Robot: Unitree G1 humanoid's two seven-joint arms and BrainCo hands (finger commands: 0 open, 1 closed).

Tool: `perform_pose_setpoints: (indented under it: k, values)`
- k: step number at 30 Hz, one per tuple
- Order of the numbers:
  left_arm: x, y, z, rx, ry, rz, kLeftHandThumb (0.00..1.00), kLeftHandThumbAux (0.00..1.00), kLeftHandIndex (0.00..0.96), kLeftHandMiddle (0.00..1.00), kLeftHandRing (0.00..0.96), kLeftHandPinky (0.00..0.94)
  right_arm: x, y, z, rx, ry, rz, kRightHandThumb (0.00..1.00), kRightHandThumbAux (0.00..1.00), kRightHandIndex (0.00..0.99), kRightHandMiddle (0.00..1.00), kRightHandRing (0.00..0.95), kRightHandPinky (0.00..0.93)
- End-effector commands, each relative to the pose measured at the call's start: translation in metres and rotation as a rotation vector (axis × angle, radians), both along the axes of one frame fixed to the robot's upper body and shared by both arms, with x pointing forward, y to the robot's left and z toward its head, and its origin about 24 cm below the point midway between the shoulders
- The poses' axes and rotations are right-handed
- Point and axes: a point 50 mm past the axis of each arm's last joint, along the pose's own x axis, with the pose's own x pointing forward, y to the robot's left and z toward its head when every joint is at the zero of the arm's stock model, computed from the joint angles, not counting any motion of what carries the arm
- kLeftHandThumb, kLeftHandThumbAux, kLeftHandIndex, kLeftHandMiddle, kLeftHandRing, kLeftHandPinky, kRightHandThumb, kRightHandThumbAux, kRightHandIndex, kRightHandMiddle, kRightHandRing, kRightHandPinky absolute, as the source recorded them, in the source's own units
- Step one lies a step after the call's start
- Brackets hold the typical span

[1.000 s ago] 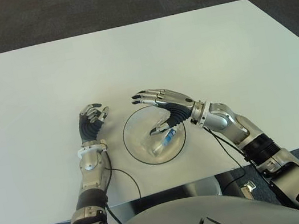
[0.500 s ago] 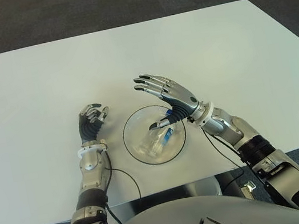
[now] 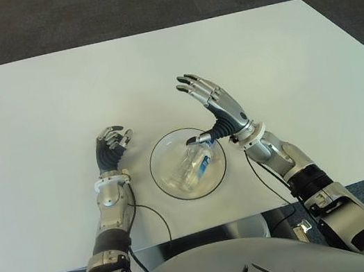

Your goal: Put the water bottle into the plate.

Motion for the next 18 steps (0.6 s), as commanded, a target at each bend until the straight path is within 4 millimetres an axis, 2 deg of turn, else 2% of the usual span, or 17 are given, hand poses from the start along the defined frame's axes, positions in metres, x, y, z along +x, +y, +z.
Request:
perform_pose_setpoints:
  k: [1, 8, 12, 15, 16, 18]
  values:
    - [-0.005, 0.001, -0.009, -0.016, 0.053, -0.004, 0.706, 0.716, 0.436, 0.704, 0.693, 0.677, 0.009, -0.009, -0.003, 0.112, 0.092, -0.057, 0.0, 0.408, 0.0, 0.0, 0.0, 0.0]
    - [-0.005, 0.001, -0.008, -0.005, 0.048, 0.005, 0.706, 0.716, 0.436, 0.709, 0.698, 0.681, 0.013, -0.019, -0.003, 0.255, 0.18, -0.112, 0.0, 0.454, 0.0, 0.0, 0.0, 0.0]
    - [-0.005, 0.001, -0.008, -0.003, 0.052, 0.01, 0.706, 0.716, 0.436, 0.711, 0.7, 0.682, 0.017, -0.031, -0.008, 0.339, 0.218, -0.209, 0.0, 0.528, 0.0, 0.0, 0.0, 0.01]
    - [-0.005, 0.001, -0.008, -0.004, 0.053, 0.015, 0.707, 0.715, 0.436, 0.71, 0.697, 0.676, 0.019, -0.038, -0.016, 0.408, 0.246, -0.29, 0.0, 0.648, 0.0, 0.0, 0.009, 0.111]
    - [-0.005, 0.001, -0.008, -0.005, 0.052, 0.018, 0.707, 0.715, 0.436, 0.709, 0.697, 0.676, 0.019, -0.038, -0.016, 0.425, 0.25, -0.299, 0.0, 0.661, 0.0, 0.0, 0.01, 0.122]
    - [-0.005, 0.001, -0.008, -0.006, 0.052, 0.022, 0.707, 0.715, 0.436, 0.707, 0.695, 0.674, 0.019, -0.039, -0.018, 0.463, 0.255, -0.316, 0.008, 0.736, 0.03, 0.028, 0.048, 0.178]
